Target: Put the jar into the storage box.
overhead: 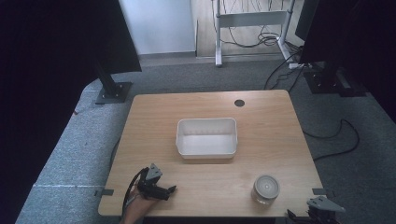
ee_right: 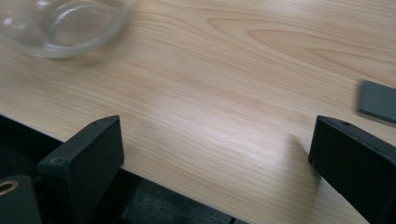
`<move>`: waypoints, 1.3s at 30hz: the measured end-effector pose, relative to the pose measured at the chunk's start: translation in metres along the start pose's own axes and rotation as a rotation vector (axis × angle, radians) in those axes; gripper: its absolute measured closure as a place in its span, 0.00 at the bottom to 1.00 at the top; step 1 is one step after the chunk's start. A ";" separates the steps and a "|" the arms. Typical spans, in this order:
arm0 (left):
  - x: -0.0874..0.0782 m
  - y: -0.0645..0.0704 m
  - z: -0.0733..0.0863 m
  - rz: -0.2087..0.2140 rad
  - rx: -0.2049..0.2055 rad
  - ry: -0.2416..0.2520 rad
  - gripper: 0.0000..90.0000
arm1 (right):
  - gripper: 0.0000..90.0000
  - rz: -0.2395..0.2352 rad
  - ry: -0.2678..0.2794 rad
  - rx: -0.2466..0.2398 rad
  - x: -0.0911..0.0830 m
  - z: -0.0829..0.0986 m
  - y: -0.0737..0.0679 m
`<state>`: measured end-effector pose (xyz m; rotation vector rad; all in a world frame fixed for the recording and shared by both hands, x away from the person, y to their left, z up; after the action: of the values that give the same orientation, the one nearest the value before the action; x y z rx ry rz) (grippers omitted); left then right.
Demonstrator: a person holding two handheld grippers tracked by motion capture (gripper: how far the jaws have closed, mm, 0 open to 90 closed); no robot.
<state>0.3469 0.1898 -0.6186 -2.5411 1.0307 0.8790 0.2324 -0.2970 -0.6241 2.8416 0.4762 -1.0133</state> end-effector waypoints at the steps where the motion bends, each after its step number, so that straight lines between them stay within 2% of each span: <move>1: 0.000 0.000 0.000 0.000 0.000 0.000 0.00 | 0.03 0.005 0.001 0.002 -0.001 0.001 0.002; 7: 0.000 0.000 0.000 -0.002 -0.001 0.001 0.00 | 0.02 0.019 0.012 0.012 -0.001 0.002 0.004; 20: 0.000 0.000 0.000 -0.003 0.000 0.000 0.00 | 0.00 0.035 -0.009 0.026 -0.001 0.002 0.002; 31: 0.000 0.000 0.000 -0.003 0.000 0.000 0.00 | 0.02 0.030 -0.009 0.039 -0.003 0.002 0.003; 39: 0.000 0.000 0.000 -0.003 0.000 0.000 0.00 | 0.02 0.018 -0.005 0.023 -0.004 -0.002 -0.003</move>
<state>0.3469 0.1899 -0.6186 -2.5424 1.0270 0.8780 0.2295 -0.2954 -0.6200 2.8578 0.4405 -1.0289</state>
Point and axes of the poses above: each handheld gripper's, and its own axes: x roughly forward along the jaws, z roughly out of its underside, y roughly to its right, the point moved 9 cm from there along x, roughly forward along the jaws, and after that the axes turned 7 degrees about y, right-handed, at the moved point
